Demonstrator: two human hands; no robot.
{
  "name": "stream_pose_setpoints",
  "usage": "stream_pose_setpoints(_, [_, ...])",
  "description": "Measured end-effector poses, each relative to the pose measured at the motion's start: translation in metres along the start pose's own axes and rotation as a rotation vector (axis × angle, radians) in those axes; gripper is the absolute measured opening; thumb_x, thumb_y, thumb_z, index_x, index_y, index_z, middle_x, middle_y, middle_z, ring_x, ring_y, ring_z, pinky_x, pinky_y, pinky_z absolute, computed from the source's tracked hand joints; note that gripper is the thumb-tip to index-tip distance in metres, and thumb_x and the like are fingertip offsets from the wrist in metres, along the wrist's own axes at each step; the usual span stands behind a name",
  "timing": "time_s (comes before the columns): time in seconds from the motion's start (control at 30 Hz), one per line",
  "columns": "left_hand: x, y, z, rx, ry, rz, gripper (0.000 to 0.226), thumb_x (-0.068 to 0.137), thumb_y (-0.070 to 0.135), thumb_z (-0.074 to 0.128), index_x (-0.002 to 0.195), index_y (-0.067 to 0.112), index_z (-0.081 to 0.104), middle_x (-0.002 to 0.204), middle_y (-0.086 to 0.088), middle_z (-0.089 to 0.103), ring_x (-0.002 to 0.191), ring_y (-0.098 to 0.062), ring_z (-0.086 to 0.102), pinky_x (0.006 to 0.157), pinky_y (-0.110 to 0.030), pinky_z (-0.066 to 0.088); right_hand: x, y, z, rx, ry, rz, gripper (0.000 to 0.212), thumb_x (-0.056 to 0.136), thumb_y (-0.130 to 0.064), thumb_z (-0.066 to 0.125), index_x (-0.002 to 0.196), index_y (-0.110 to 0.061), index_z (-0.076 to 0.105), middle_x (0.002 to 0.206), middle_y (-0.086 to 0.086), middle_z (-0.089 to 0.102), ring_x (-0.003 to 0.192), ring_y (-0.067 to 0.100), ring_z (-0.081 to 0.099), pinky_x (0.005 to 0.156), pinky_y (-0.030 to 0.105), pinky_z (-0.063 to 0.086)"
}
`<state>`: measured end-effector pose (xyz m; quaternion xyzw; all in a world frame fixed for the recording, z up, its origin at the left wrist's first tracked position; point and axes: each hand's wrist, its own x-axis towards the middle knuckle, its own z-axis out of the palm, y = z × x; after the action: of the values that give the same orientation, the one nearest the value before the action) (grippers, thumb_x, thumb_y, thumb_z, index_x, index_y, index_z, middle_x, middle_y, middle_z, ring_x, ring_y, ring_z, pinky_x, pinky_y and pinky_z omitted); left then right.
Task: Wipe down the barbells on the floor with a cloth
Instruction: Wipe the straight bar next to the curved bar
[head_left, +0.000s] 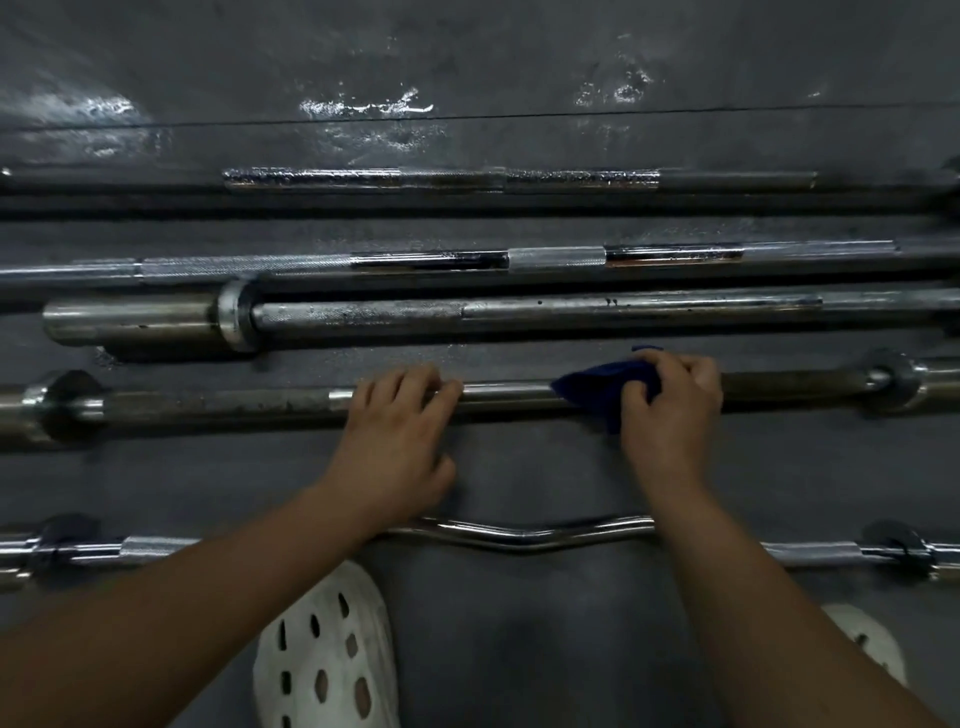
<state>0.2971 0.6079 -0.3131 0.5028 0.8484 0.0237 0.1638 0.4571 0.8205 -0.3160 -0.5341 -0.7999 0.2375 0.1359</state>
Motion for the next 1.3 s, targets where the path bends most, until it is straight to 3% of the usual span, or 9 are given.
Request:
stream_pose_setpoints(0.2, [-0.022,0.007,0.013,0.028,-0.053,0.013,0.084,0.066,0.04,0.06,0.145,0.015,0.044,0.145,-0.01,0.045,0.133,-0.031,0.042,0.111,-0.048,0.032,-0.037,-0.02,0.016,-0.174,-0.267,-0.408,0.026,0.082,-0.014,0.064,0.107,-0.018,0.067,0.11,0.006,0.051,0.101,0.024,0.048,0.079,0.035,0.047])
stream_pose_setpoints(0.4, [-0.021,0.001,0.012,-0.035,0.024,0.042,0.047,0.078,0.03,0.056,0.125,0.026,0.057,0.118,0.002,0.056,0.101,-0.023,0.053,0.087,-0.038,0.036,-0.018,-0.001,-0.001,-0.206,-0.014,0.037,0.028,0.087,-0.012,0.058,0.113,-0.011,0.066,0.116,0.018,0.05,0.106,0.037,0.045,0.085,0.035,0.038])
stream_pose_setpoints(0.53, [-0.018,-0.007,0.017,-0.094,0.075,0.083,0.034,0.085,0.024,0.066,0.119,0.025,0.061,0.115,0.002,0.058,0.097,-0.025,0.056,0.083,-0.04,0.042,-0.04,-0.003,0.008,-0.258,-0.258,-0.451,0.027,0.079,-0.013,0.066,0.106,-0.016,0.068,0.107,0.01,0.055,0.097,0.029,0.048,0.079,0.036,0.044])
stream_pose_setpoints(0.67, [-0.023,-0.017,0.016,-0.14,0.075,0.053,0.048,0.082,0.032,0.074,0.125,0.02,0.059,0.124,-0.002,0.059,0.107,-0.026,0.057,0.088,-0.041,0.046,-0.037,0.017,-0.007,-0.193,-0.011,0.074,0.028,0.087,-0.011,0.058,0.115,-0.013,0.065,0.12,0.014,0.048,0.109,0.033,0.042,0.082,0.033,0.036])
stream_pose_setpoints(0.83, [-0.031,-0.023,0.018,-0.155,0.055,0.056,0.049,0.082,0.032,0.068,0.128,0.018,0.055,0.127,-0.002,0.056,0.109,-0.026,0.055,0.091,-0.041,0.046,-0.055,0.019,0.0,-0.166,-0.188,-0.27,0.031,0.08,-0.008,0.065,0.11,-0.013,0.067,0.114,0.012,0.049,0.101,0.029,0.05,0.086,0.034,0.043])
stream_pose_setpoints(0.97, [-0.039,-0.026,0.018,-0.15,0.042,0.049,0.05,0.081,0.04,0.051,0.126,0.02,0.055,0.125,0.0,0.056,0.106,-0.025,0.055,0.09,-0.041,0.046,-0.041,0.029,-0.008,-0.122,0.05,0.176,0.026,0.086,-0.009,0.058,0.112,-0.012,0.063,0.124,0.016,0.042,0.11,0.036,0.046,0.092,0.032,0.036])
stream_pose_setpoints(1.13, [-0.044,-0.022,0.023,-0.148,0.079,0.062,0.054,0.079,0.04,0.05,0.127,0.016,0.054,0.125,-0.005,0.059,0.105,-0.028,0.057,0.09,-0.041,0.044,-0.051,0.026,-0.004,-0.186,-0.186,-0.249,0.033,0.083,-0.011,0.065,0.115,-0.016,0.066,0.115,0.009,0.049,0.104,0.026,0.049,0.086,0.032,0.043])
stream_pose_setpoints(1.23, [-0.047,-0.023,0.022,-0.148,0.08,0.073,0.056,0.079,0.041,0.049,0.128,0.015,0.055,0.126,-0.005,0.059,0.106,-0.027,0.056,0.091,-0.041,0.042,-0.032,0.035,-0.015,-0.082,0.078,0.153,0.033,0.086,-0.008,0.058,0.118,-0.012,0.065,0.121,0.014,0.05,0.109,0.035,0.052,0.095,0.038,0.041])
stream_pose_setpoints(1.3, [-0.047,-0.023,0.02,-0.137,0.077,0.088,0.056,0.08,0.041,0.048,0.129,0.015,0.055,0.127,-0.005,0.058,0.108,-0.027,0.055,0.093,-0.04,0.04,-0.041,0.017,-0.008,-0.148,0.046,0.175,0.041,0.086,-0.007,0.056,0.126,-0.014,0.059,0.126,0.014,0.049,0.112,0.035,0.049,0.096,0.041,0.041])
